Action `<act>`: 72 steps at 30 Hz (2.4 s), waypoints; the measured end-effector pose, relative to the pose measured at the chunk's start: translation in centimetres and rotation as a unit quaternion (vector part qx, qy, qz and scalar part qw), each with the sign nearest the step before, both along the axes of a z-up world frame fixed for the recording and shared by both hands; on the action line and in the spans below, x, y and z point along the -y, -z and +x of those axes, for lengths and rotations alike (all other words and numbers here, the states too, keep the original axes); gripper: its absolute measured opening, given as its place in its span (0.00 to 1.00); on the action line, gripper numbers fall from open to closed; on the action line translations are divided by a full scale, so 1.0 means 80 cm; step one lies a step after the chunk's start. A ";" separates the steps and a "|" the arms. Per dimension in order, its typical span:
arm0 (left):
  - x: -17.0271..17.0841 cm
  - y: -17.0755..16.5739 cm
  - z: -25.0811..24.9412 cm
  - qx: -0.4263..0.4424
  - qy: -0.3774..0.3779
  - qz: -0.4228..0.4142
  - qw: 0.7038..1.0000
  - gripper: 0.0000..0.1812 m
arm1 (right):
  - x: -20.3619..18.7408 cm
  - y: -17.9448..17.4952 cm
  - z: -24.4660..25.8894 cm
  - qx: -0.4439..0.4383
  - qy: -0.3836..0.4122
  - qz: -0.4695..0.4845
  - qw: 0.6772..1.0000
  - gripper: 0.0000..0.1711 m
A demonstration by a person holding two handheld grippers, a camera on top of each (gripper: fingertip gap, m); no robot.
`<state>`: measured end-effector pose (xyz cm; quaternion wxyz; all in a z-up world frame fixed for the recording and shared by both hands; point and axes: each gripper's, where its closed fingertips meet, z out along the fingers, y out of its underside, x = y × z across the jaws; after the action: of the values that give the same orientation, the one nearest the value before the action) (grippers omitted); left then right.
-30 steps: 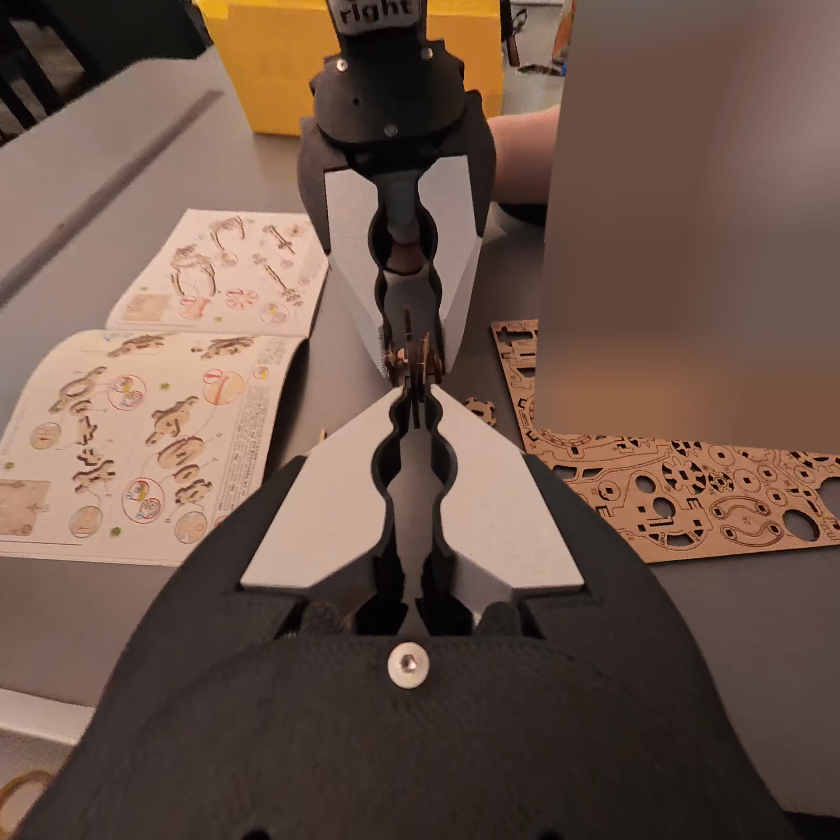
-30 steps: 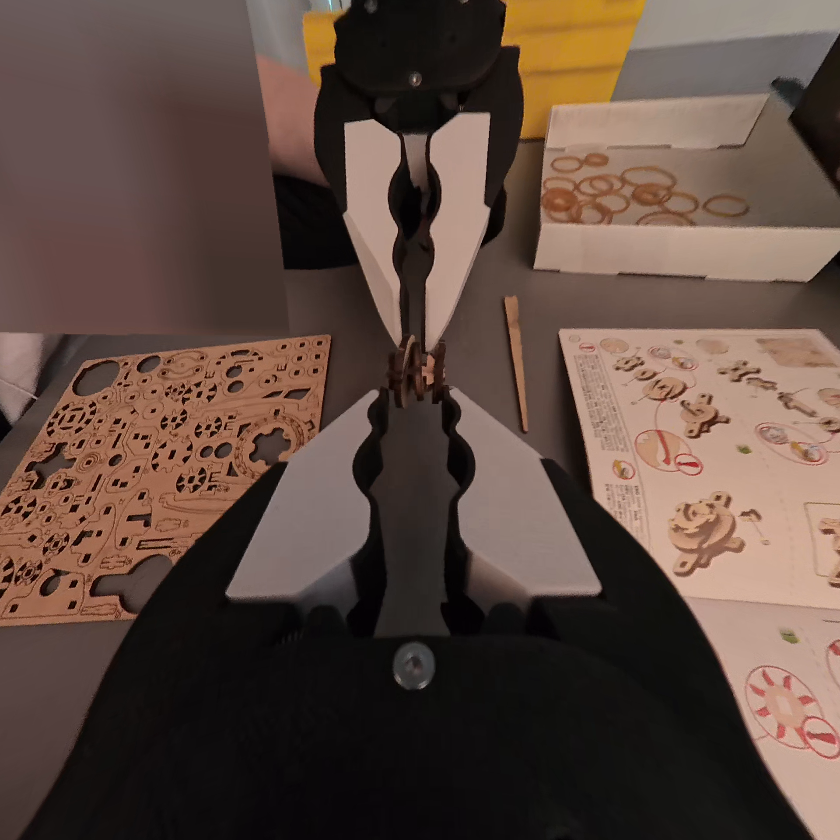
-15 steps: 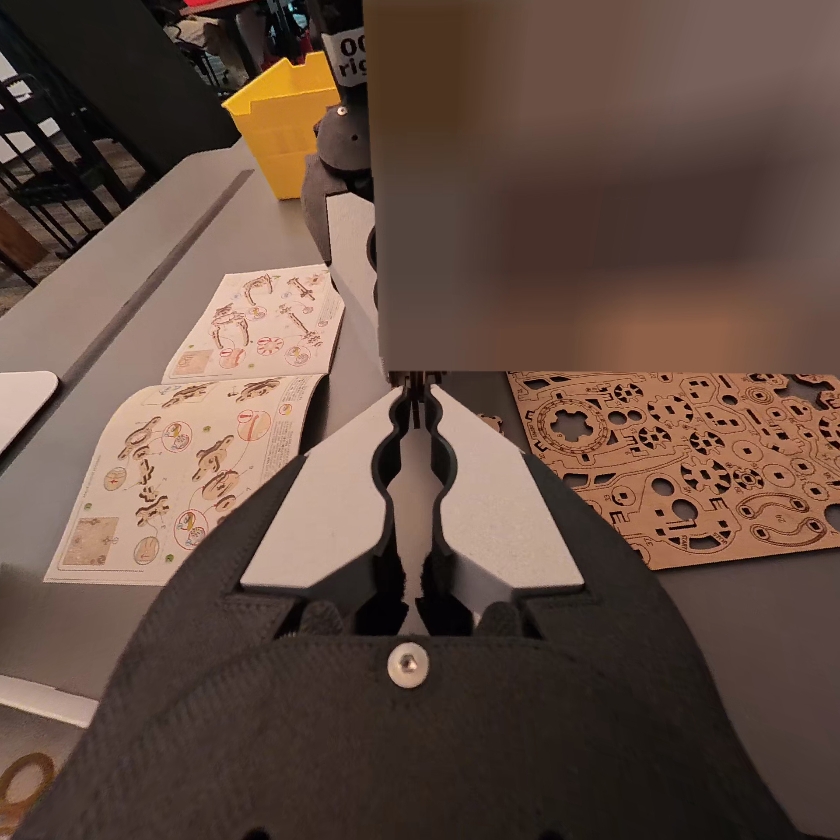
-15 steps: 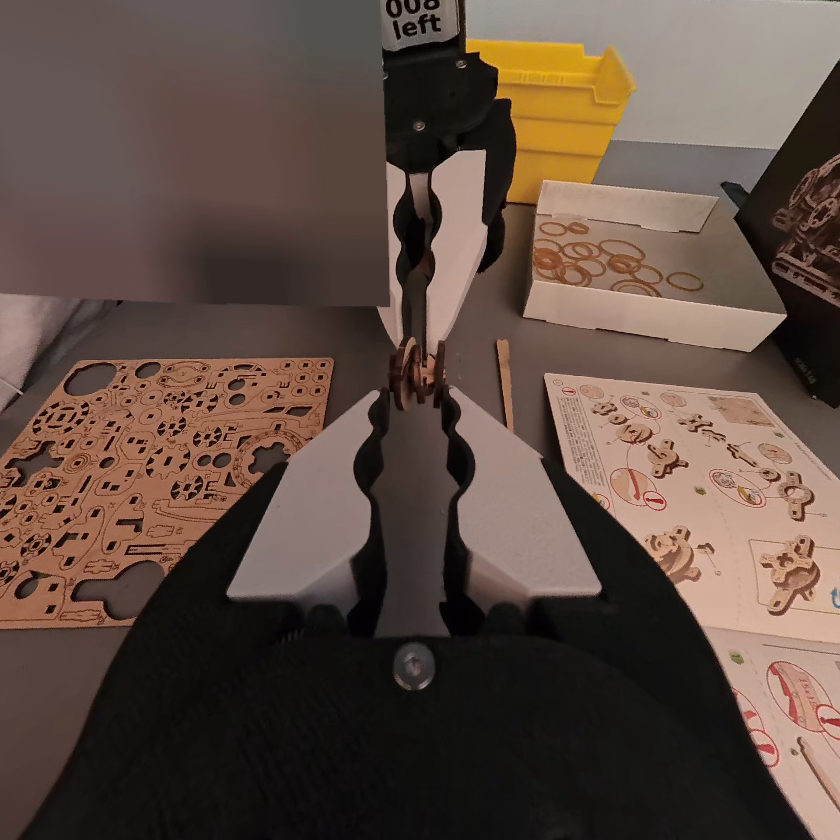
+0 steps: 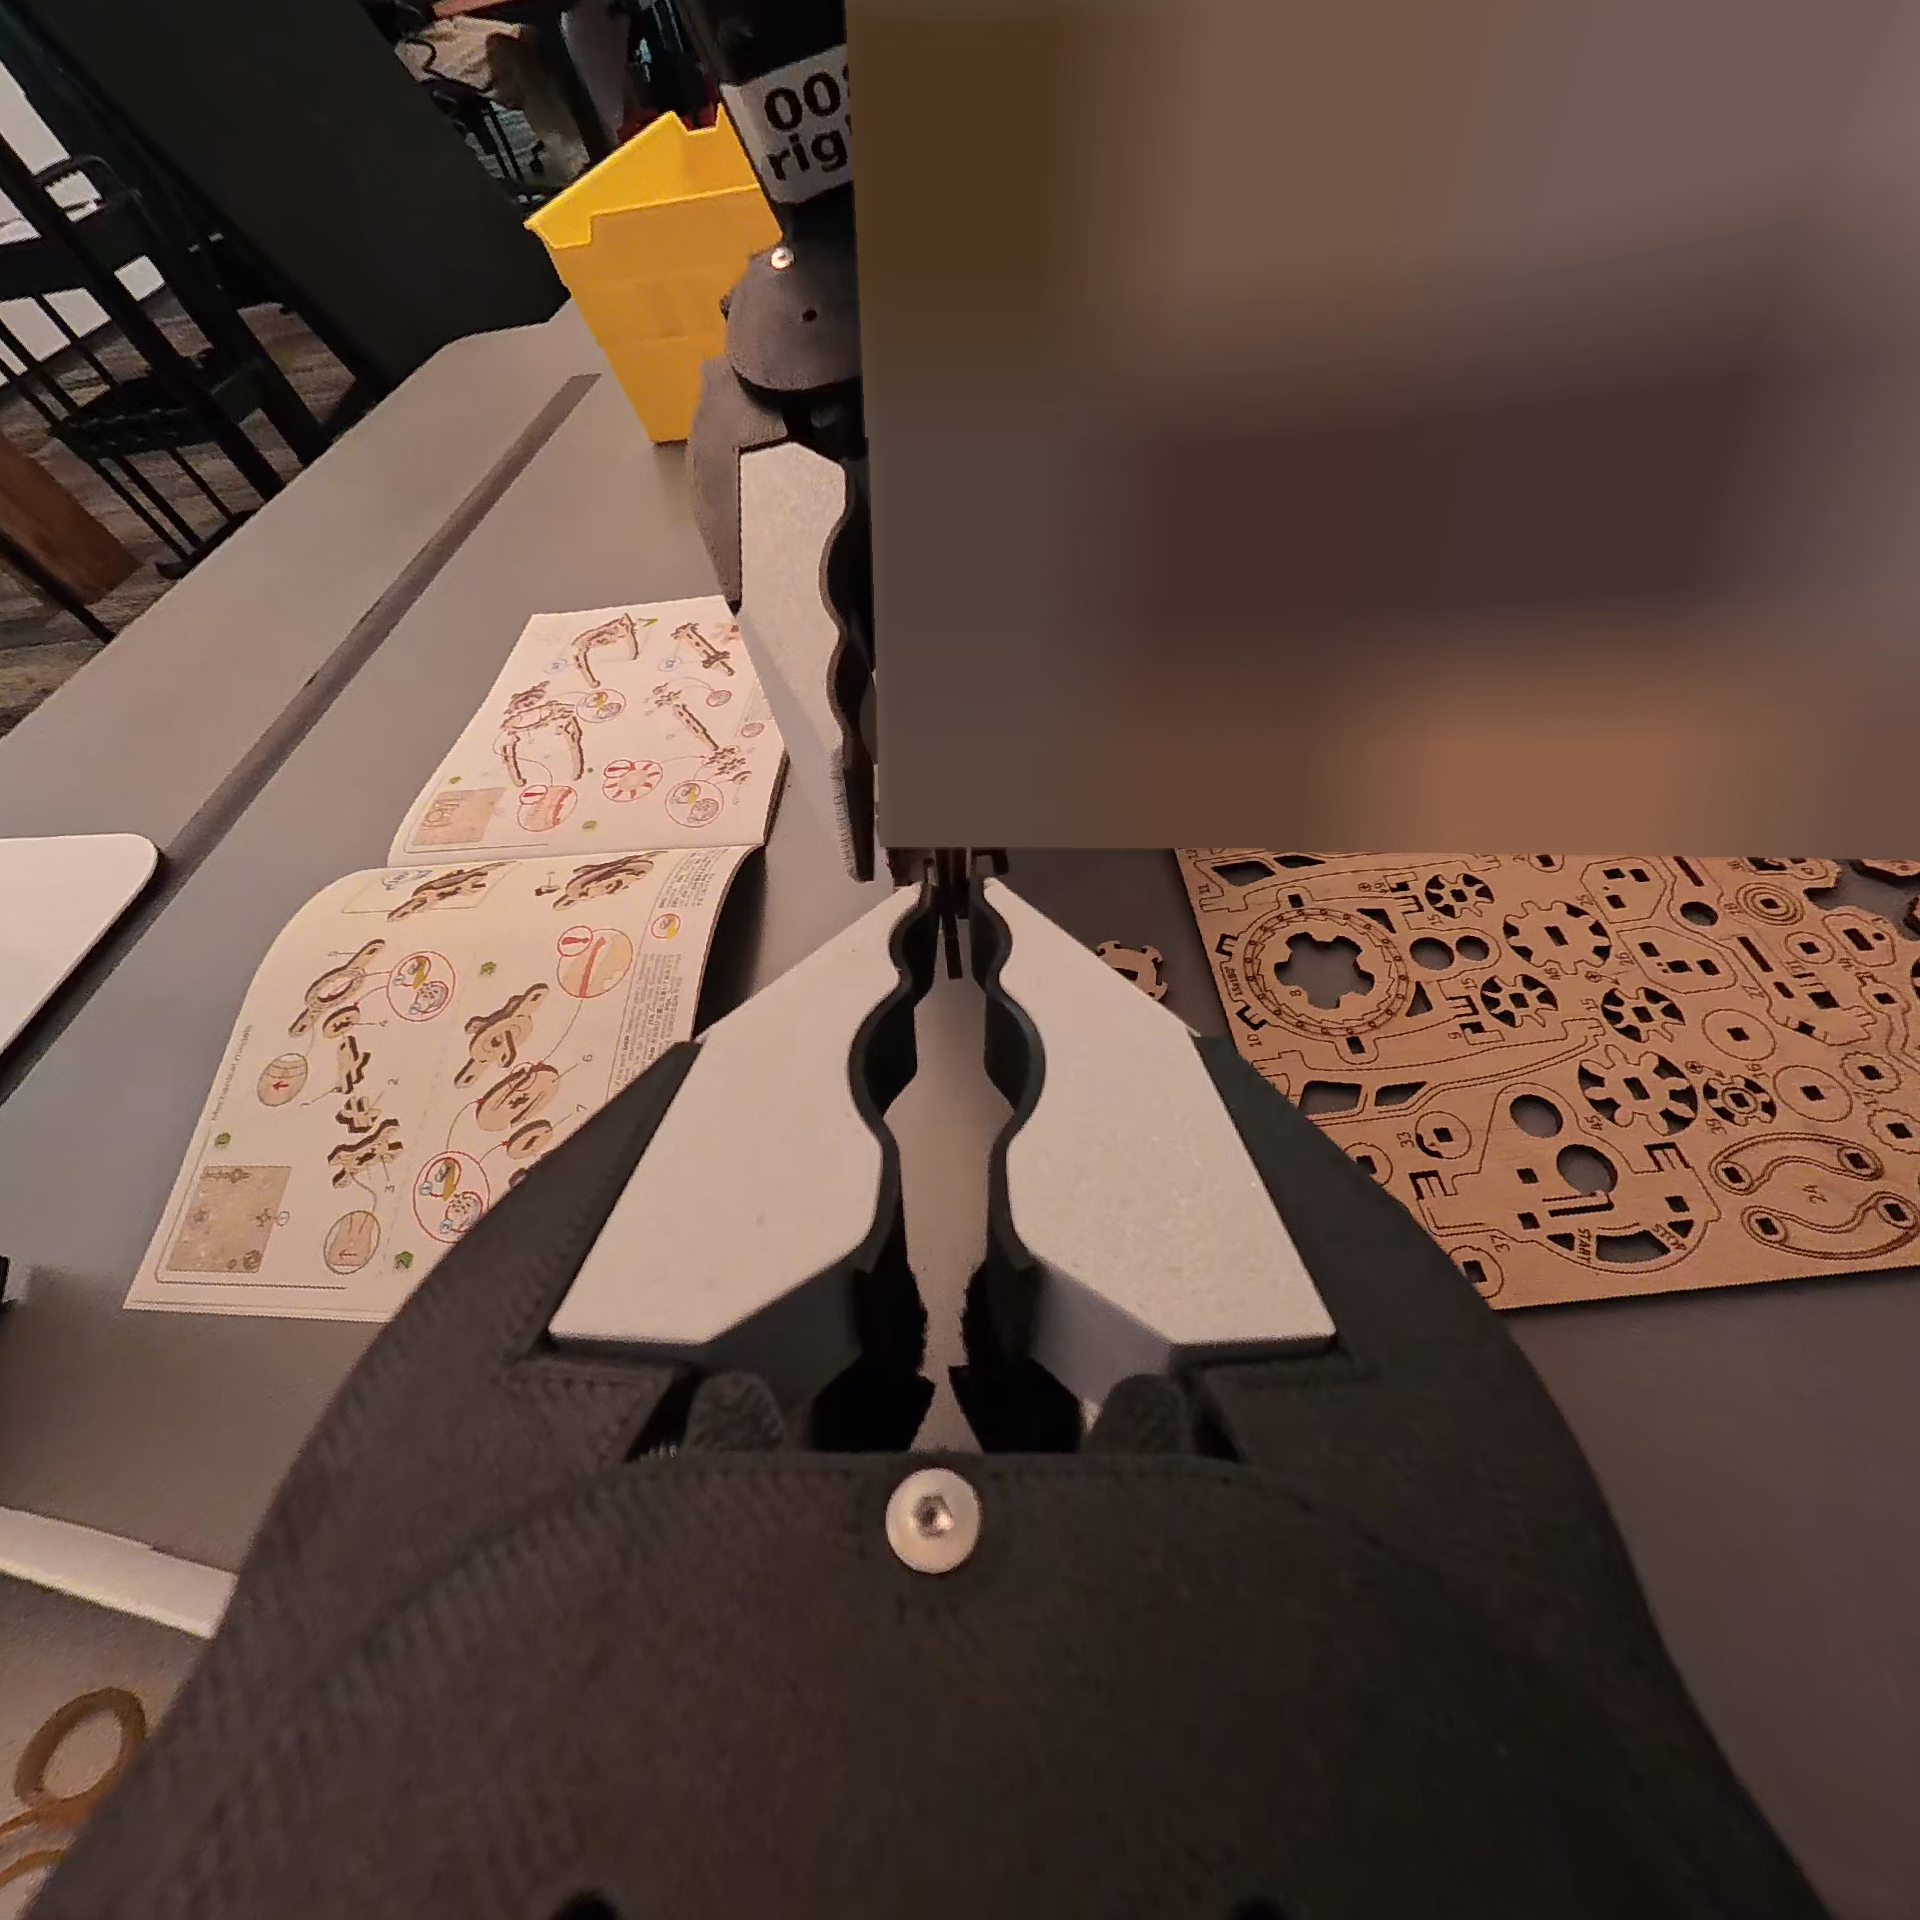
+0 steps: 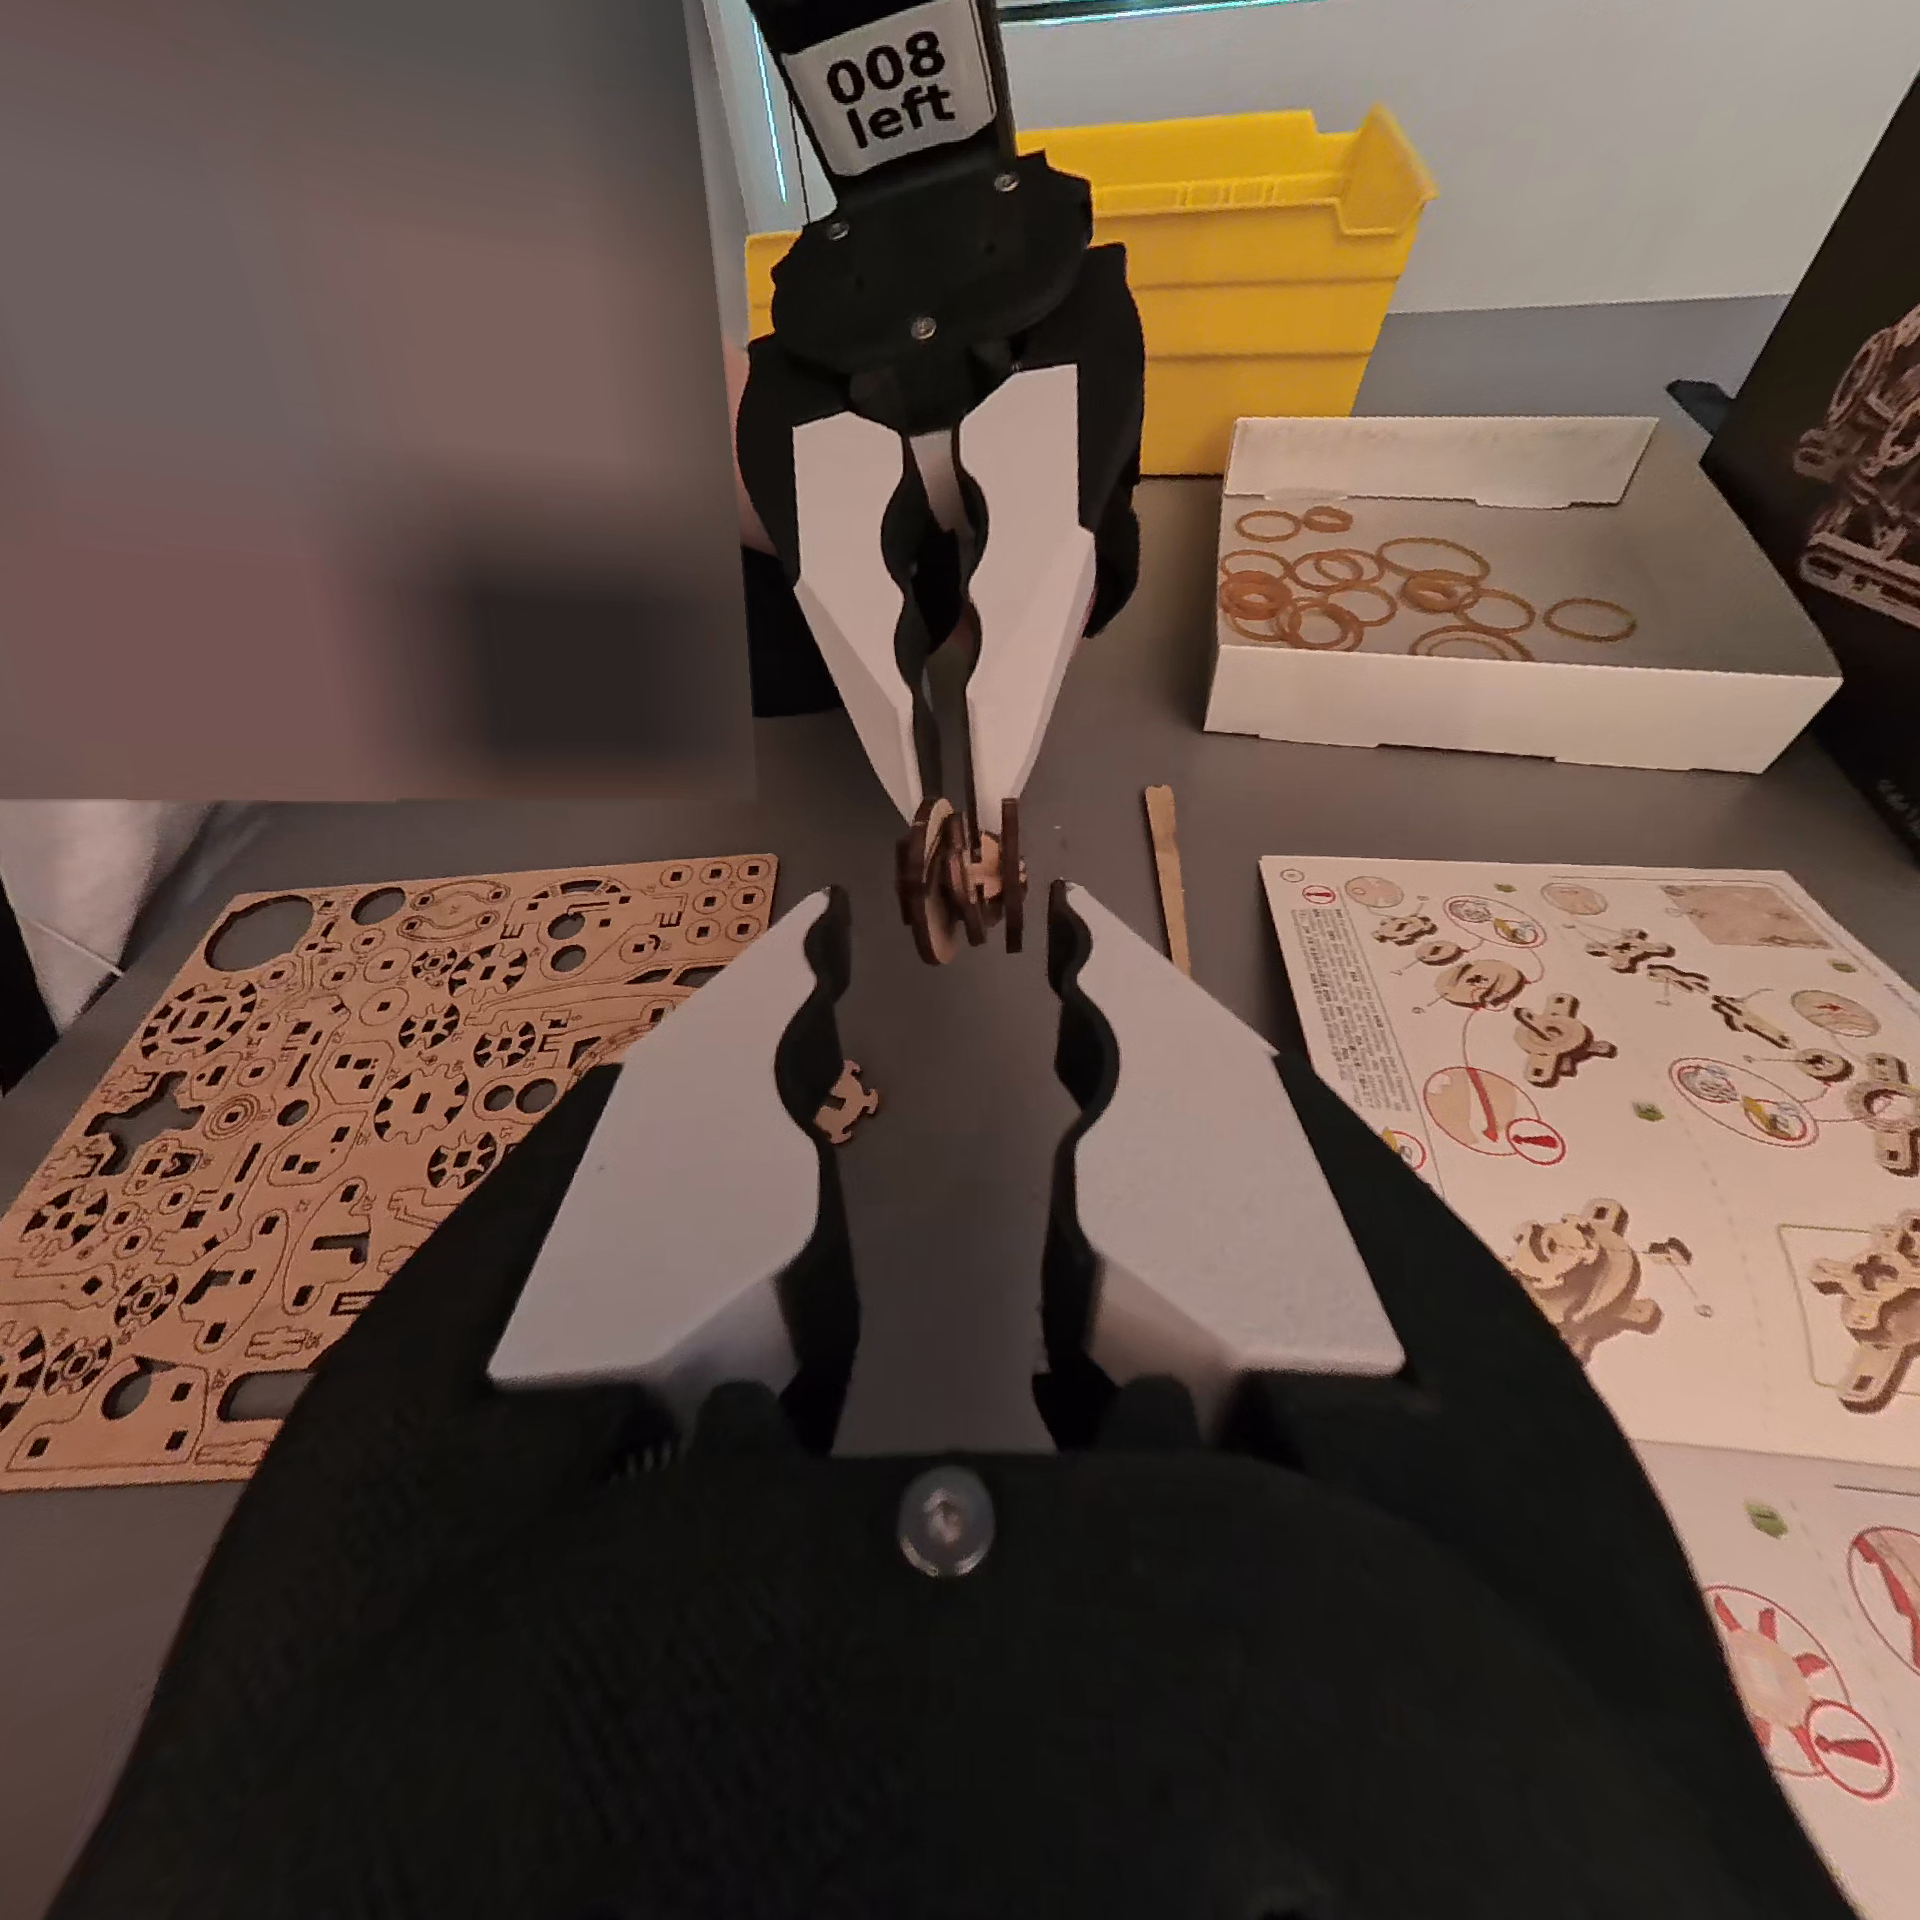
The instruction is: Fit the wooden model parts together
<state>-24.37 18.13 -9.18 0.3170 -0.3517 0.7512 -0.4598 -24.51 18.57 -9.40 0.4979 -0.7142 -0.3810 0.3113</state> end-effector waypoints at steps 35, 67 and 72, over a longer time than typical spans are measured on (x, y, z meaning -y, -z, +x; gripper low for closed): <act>-0.004 0.013 0.000 -0.059 0.000 -0.072 0.996 0.01 | -0.005 0.005 0.008 -0.047 0.012 -0.071 0.996 0.13; -0.004 0.015 0.000 -0.069 0.003 -0.079 0.994 0.01 | -0.006 0.004 0.009 -0.085 0.013 -0.112 0.990 0.13; -0.006 0.015 0.000 -0.068 0.000 -0.080 0.994 0.01 | -0.007 0.005 0.009 -0.088 0.015 -0.118 0.989 0.13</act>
<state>-24.34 18.58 -10.38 0.2359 -0.4067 0.7316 -0.4936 -23.75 19.16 -9.80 0.4463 -0.7436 -0.2853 0.4080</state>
